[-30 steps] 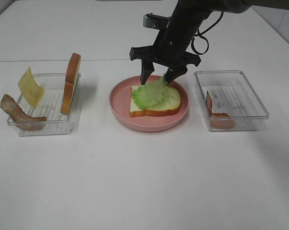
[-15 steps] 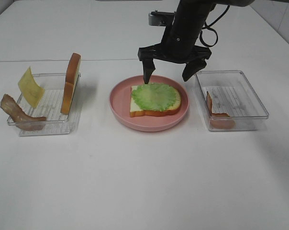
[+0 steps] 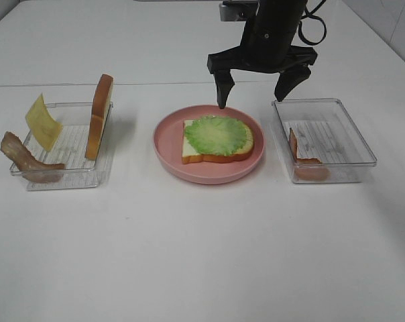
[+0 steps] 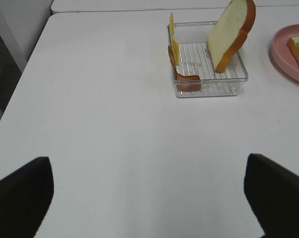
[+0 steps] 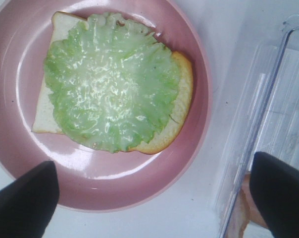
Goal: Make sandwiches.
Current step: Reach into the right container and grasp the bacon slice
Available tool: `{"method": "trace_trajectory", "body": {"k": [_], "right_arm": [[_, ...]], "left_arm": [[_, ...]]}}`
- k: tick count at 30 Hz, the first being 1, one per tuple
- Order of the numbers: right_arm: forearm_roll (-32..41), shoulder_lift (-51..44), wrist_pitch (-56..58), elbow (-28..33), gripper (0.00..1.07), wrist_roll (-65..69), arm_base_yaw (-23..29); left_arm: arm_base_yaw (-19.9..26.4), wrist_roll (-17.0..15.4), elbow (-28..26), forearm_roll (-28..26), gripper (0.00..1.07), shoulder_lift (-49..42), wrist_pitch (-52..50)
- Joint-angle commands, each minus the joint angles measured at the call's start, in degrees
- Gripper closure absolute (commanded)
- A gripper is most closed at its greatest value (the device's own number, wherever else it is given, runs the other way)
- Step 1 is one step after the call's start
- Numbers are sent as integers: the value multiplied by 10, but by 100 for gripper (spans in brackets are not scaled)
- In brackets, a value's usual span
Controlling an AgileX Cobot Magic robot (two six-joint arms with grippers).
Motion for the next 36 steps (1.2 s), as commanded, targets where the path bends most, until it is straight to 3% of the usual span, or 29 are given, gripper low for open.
{"method": "trace_trajectory", "body": {"k": [1, 14, 25, 36], "right_arm": [[-1, -16, 66, 7, 9, 4, -5], [-15, -57, 56, 134, 9, 14, -36], [-27, -54, 7, 187, 9, 18, -37], [-27, -28, -21, 186, 11, 16, -37]], "left_arm": [[-4, 1, 0, 2, 4, -7, -4], [-4, 1, 0, 6, 4, -7, -4], [-4, 1, 0, 6, 4, -7, -4], [-4, 1, 0, 6, 4, -7, -4]]}}
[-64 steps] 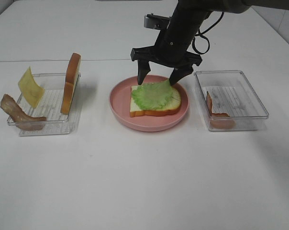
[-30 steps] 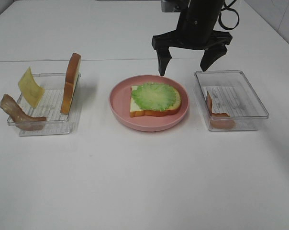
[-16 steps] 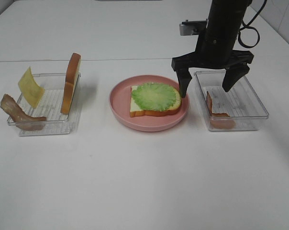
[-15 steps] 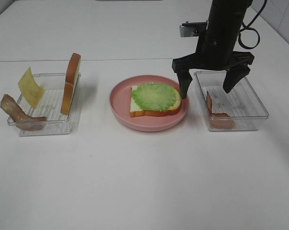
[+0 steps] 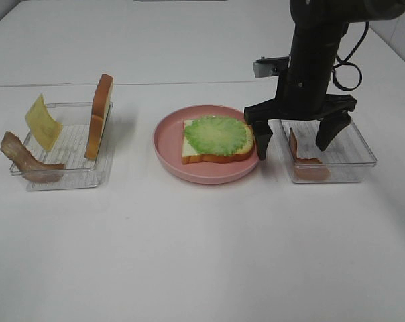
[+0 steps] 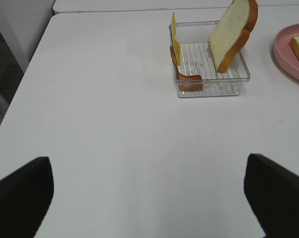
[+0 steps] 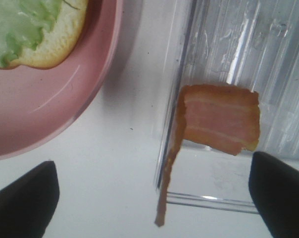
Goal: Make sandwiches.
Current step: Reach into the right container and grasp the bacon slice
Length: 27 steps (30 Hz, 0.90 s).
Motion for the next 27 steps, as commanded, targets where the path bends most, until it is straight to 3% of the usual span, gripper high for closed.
{"method": "trace_trajectory", "body": {"k": [1, 6, 12, 24, 27], "right_arm": [[0, 4, -13, 3, 11, 1, -1], [0, 4, -17, 3, 14, 1, -1], [0, 4, -27, 3, 40, 1, -1], [-3, 4, -34, 3, 44, 8, -1], [-6, 4, -37, 3, 51, 8, -1]], "left_arm": [[-4, 0, 0, 3, 4, -7, -4], [-4, 0, 0, 3, 4, -7, -4], [-4, 0, 0, 3, 4, -7, -4], [-4, 0, 0, 3, 4, -7, -4], [-4, 0, 0, 3, 4, -7, -4]]}}
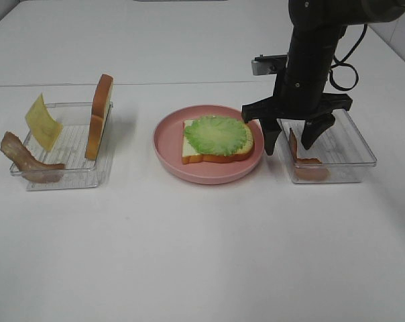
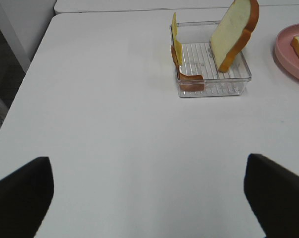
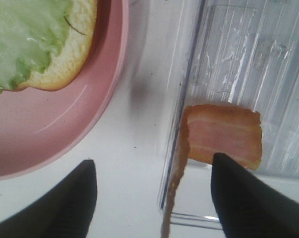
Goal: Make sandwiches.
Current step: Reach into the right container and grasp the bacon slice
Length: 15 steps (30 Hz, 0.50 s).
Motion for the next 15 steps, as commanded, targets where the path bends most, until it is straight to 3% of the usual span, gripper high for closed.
{"method": "trace_trajectory", "body": {"k": [1, 2, 3, 6, 15], "right_arm": [[-7, 2, -13, 3, 59, 7, -1], [-7, 2, -13, 3, 59, 7, -1], [-7, 2, -14, 3, 68, 9, -1], [-8, 2, -14, 3, 79, 10, 0], [-10, 2, -14, 3, 79, 10, 0]], "left_arm": [[-4, 0, 0, 1, 4, -7, -4], [-4, 0, 0, 1, 4, -7, -4], [-4, 0, 0, 1, 4, -7, -4], [-4, 0, 0, 1, 4, -7, -4], [-4, 0, 0, 1, 4, -7, -4]]}}
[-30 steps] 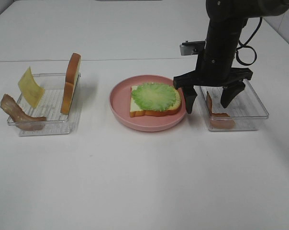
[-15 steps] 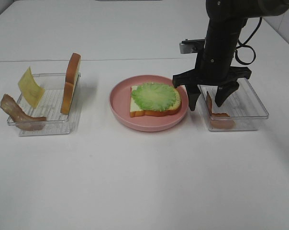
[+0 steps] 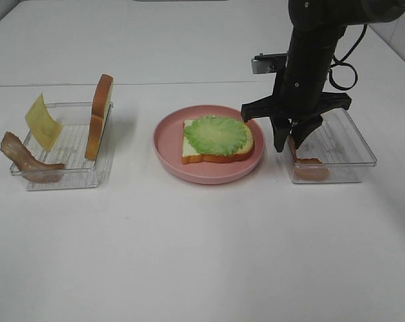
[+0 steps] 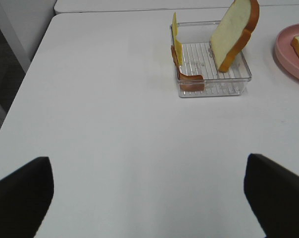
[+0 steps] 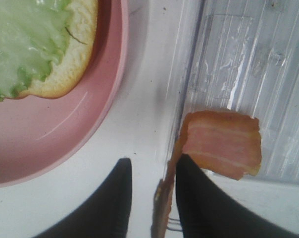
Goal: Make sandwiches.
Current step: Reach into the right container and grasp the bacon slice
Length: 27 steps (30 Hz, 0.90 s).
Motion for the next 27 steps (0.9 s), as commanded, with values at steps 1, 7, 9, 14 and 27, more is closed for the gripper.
{"method": "trace_trajectory", "body": {"k": [1, 7, 9, 14, 27], "right_arm": [[-10, 2, -3, 3, 79, 7, 0], [-14, 2, -3, 3, 86, 7, 0], [-19, 2, -3, 3, 95, 8, 0], [-36, 2, 3, 3, 107, 10, 0], [-14, -49, 27, -9, 107, 10, 0]], "left_arm": [[-4, 0, 0, 1, 4, -7, -4], [-4, 0, 0, 1, 4, -7, -4], [-4, 0, 0, 1, 4, -7, -4], [-4, 0, 0, 1, 4, -7, -4], [-4, 0, 0, 1, 4, -7, -4]]}}
